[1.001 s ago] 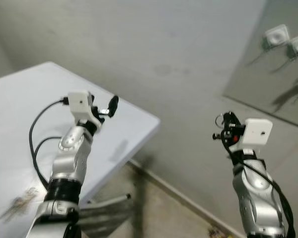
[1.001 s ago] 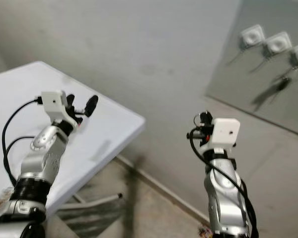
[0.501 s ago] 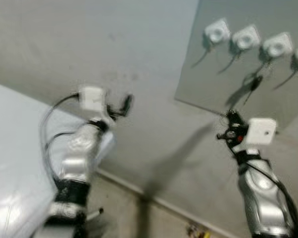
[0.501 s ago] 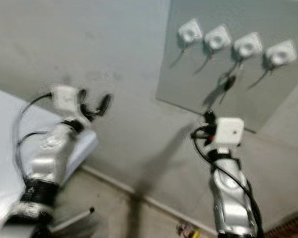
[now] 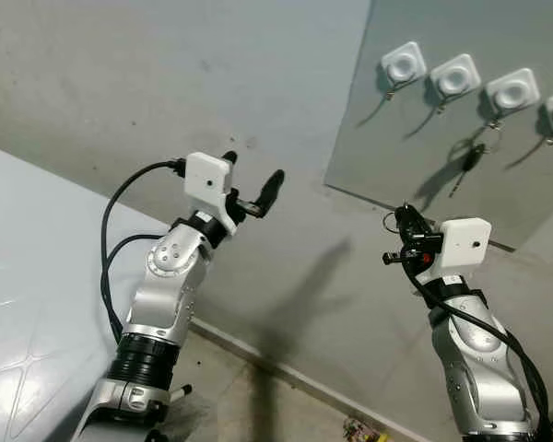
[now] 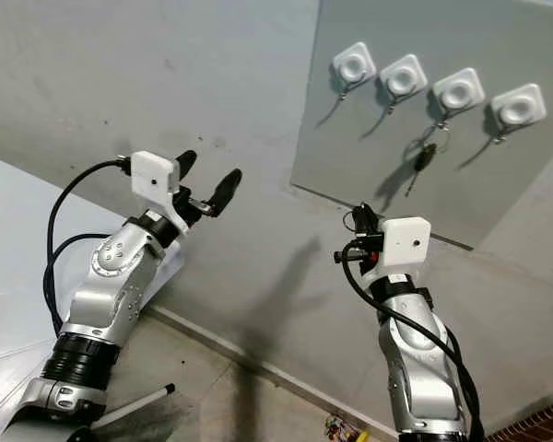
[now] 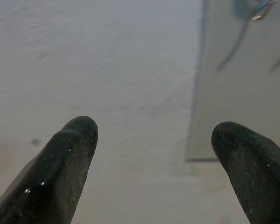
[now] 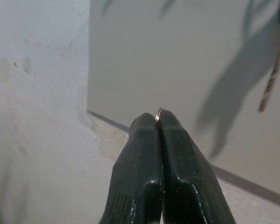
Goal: Hang keys on a hook
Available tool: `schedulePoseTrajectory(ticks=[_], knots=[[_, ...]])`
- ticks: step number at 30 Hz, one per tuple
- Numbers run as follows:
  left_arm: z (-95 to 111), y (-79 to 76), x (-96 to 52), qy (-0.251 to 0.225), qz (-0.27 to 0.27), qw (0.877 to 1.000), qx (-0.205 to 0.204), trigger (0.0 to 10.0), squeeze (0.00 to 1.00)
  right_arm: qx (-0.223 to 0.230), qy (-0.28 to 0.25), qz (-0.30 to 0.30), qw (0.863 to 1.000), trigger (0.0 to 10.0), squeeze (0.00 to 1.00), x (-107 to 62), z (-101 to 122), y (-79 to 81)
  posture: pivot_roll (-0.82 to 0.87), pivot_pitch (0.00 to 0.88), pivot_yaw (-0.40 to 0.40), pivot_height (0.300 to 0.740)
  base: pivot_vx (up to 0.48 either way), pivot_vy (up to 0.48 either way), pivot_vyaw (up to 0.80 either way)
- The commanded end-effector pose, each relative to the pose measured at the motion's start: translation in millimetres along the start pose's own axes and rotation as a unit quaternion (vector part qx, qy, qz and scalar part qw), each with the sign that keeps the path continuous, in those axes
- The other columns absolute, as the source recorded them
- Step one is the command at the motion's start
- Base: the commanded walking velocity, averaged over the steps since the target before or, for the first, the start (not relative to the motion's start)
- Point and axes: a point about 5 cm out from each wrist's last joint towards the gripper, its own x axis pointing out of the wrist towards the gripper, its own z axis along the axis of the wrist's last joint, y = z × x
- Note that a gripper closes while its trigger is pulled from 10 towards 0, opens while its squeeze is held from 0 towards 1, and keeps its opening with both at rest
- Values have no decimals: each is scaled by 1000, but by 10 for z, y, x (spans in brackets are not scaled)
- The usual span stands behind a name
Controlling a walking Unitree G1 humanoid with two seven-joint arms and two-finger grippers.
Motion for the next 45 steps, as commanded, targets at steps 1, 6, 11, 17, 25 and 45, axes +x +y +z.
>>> schedulePoseTrajectory(ticks=[1, 6, 11, 17, 25, 45], knots=[[124, -65, 55, -16, -29, 999, 4, 10000, 0, -4, -24, 21, 999, 10000, 0, 51, 126, 39, -31, 58, -48, 736, 0, 0, 0], [191, -142, 81, -26, -66, 997, 10, 10000, 0, -4, -42, 65, 997, 10000, 0, 166, 193, 148, -31, 64, -43, 736, 0, 0, 0], [248, -199, 112, -34, -83, 996, 12, 10000, 0, 3, -67, 93, 993, 10000, 0, 336, 314, 241, -32, 71, -41, 736, 0, 0, 0], [313, -206, 128, -40, -93, 995, 14, 10000, 0, 5, -96, 113, 989, 10000, 0, 506, 475, 298, -32, 71, -41, 736, 0, 0, 0], [366, -197, 126, -46, -96, 994, 17, 10000, 0, 15, -132, 125, 983, 10000, 0, 703, 660, 352, -4, 78, -48, 736, 0, 0, 0], [385, -214, 130, -51, -94, 994, 9, 10000, 0, 92, -196, 113, 970, 10000, 0, 891, 950, 325, 1, 59, -59, 736, 0, 0, 0]])
